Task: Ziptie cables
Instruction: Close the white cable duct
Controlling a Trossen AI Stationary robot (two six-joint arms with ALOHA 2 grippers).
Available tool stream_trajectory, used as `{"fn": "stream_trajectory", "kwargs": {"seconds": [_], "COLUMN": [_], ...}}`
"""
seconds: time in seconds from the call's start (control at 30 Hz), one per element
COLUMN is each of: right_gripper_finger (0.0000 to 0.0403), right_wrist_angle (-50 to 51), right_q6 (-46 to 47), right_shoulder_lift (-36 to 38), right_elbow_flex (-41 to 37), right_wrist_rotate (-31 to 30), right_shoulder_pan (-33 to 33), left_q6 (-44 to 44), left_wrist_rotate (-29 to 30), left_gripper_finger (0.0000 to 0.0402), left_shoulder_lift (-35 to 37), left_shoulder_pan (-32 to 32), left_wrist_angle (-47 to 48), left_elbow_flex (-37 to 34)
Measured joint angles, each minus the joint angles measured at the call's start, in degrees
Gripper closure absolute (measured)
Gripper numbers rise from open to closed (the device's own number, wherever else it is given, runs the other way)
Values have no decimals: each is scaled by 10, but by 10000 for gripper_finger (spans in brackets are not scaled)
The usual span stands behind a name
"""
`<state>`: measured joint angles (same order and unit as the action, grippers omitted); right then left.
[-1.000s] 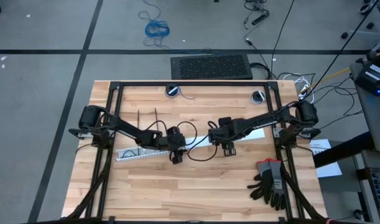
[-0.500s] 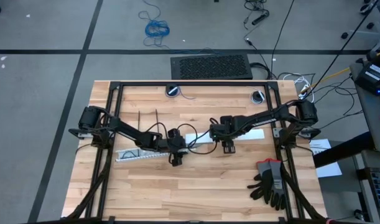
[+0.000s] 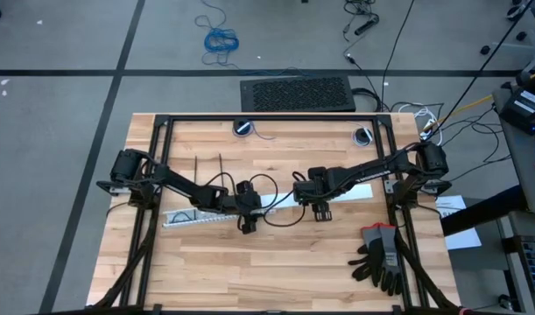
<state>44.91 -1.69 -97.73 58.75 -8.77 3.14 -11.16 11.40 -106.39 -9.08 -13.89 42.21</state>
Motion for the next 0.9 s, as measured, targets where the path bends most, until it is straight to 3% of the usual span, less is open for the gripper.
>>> {"fn": "stream_trajectory", "kwargs": {"seconds": [0.6,0.9], "right_gripper_finger": [203,203], "right_wrist_angle": [-38,3], "right_q6": [20,14], "right_shoulder_lift": [-9,13], "right_elbow_flex": [-26,-1], "right_wrist_rotate": [27,-33], "right_shoulder_pan": [0,0], "left_q6": [0,1], "left_wrist_rotate": [2,-1], "left_gripper_finger": [163,144], "left_shoulder_lift": [0,13], "left_shoulder_pan": [0,0], "left_wrist_angle": [0,3], "left_elbow_flex": [0,-1]}}
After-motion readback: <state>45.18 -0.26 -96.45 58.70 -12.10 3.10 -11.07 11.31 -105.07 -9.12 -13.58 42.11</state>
